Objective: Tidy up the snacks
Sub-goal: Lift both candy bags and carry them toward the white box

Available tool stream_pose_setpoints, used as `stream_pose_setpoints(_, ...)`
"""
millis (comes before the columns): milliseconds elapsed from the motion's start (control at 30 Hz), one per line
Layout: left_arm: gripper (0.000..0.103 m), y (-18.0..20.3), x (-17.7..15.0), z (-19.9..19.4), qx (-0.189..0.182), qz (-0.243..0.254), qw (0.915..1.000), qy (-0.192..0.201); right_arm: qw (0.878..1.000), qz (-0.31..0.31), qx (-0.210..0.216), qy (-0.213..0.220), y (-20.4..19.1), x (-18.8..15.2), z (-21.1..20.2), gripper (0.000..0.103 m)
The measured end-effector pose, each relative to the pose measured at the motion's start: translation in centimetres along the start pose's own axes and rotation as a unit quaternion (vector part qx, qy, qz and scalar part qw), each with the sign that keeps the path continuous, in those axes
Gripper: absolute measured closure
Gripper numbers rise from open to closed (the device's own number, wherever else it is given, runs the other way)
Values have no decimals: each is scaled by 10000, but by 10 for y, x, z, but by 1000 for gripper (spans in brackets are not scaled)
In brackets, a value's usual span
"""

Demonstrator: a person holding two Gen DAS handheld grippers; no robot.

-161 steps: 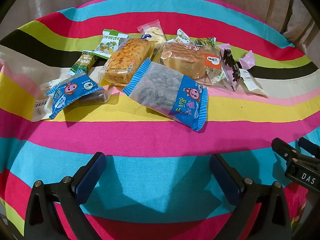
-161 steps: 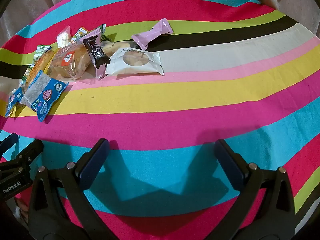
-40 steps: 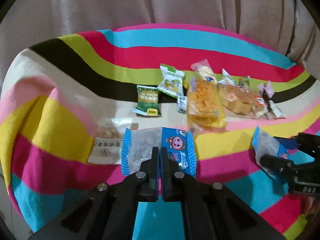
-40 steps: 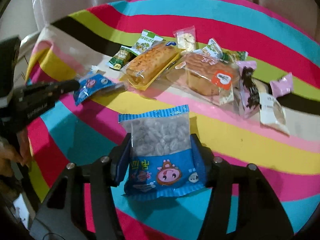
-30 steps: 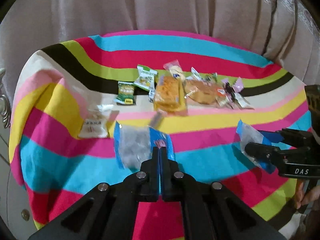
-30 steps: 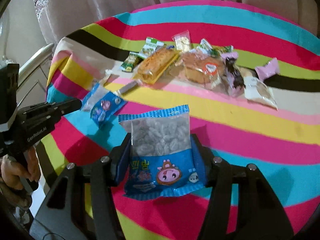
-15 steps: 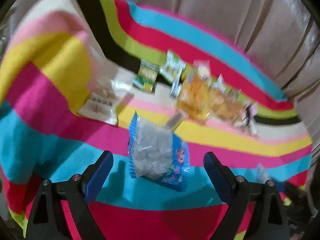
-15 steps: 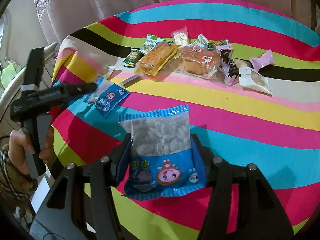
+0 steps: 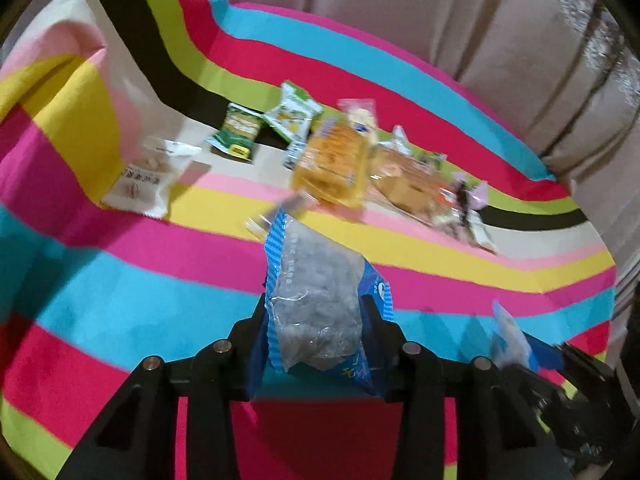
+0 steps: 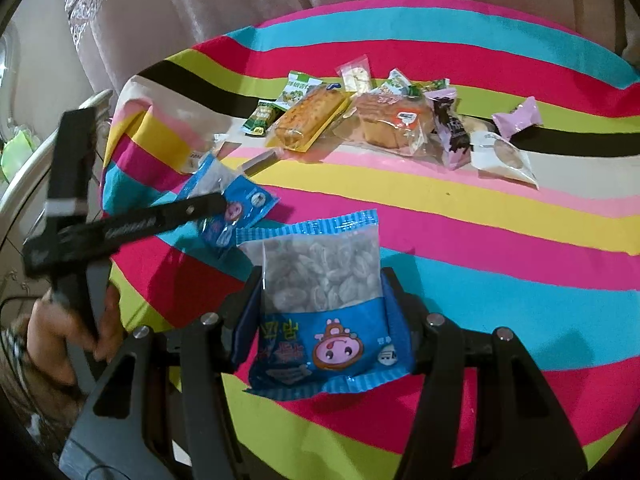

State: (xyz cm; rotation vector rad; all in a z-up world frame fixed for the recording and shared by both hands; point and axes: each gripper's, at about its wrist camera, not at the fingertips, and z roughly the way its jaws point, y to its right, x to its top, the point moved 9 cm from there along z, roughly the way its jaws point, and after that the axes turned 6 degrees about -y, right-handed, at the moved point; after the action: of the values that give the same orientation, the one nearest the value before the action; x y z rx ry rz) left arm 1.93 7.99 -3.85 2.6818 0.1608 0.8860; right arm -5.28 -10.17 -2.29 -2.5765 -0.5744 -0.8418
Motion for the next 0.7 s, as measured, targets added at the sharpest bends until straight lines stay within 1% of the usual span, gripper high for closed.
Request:
stream_pose_setpoints(167, 60, 36, -22, -20, -136, 409, 9991, -22, 9999, 109, -28, 82, 7, -12, -20, 43)
stream_pose_setpoints(333, 60, 79, -43, -32, -363, 791, 9962, -78, 9993, 239, -167, 214, 19, -31, -53, 43)
stream_pose_setpoints(533, 60, 132, -73, -42, -735, 1282, 9888, -217, 9974, 495, -353, 385, 41, -62, -102, 43)
stream_pose_setpoints(700, 60, 170, -98, -51, -1029, 1542, 9821, -339, 9954, 662, -493, 485, 54, -91, -139, 43)
